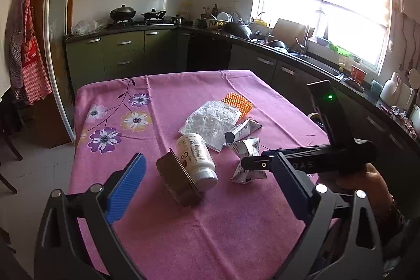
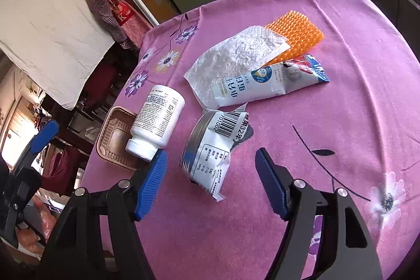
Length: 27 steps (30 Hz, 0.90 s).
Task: Collect trash
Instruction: 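Grasp the crumpled silver snack wrapper with the right gripper, then carry the wrapper into the bin and open the right gripper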
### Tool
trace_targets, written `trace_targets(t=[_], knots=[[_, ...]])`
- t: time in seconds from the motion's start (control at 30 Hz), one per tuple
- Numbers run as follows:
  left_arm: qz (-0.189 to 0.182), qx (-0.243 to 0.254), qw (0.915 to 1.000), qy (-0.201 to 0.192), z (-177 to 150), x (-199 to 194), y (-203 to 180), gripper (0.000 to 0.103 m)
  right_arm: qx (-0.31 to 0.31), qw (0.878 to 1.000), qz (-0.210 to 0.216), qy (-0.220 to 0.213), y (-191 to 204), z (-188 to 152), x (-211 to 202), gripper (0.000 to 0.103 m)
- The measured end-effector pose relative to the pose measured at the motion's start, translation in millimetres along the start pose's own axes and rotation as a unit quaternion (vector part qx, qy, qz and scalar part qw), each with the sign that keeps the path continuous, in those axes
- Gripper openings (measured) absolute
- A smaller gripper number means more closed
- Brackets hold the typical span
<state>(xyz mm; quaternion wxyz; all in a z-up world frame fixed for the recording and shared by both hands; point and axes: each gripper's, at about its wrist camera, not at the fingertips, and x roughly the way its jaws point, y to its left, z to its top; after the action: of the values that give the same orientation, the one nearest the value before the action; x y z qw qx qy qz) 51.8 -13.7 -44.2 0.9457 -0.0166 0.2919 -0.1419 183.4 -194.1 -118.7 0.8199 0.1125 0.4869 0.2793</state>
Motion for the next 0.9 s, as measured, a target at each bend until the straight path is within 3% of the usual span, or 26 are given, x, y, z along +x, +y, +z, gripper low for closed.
trace_targets(t=[0.27, 0.37, 0.47, 0.9], knots=[[-0.002, -0.005, 1.0, 0.003, -5.7, 1.6, 7.7, 0.092, 0.006, 1.0, -0.017, 0.005, 2.9, 10.5, 18.3, 0.066], [0.0, -0.004, 1.0, 0.004, -6.2, 2.6, 7.5, 0.092, -0.003, 0.999, -0.034, 0.006, 5.7, 13.3, 19.3, 0.055], [0.0, -0.004, 1.0, 0.005, -7.1, 3.1, 7.0, 0.092, -0.01, 0.999, -0.041, 0.006, 6.5, 11.7, 18.3, 0.035], [-0.005, 0.011, 0.9997, 0.02, -1.0, 14.7, -1.5, 0.092, -0.006, 0.999, -0.037, -0.005, -10.7, -2.6, -9.4, 0.032]])
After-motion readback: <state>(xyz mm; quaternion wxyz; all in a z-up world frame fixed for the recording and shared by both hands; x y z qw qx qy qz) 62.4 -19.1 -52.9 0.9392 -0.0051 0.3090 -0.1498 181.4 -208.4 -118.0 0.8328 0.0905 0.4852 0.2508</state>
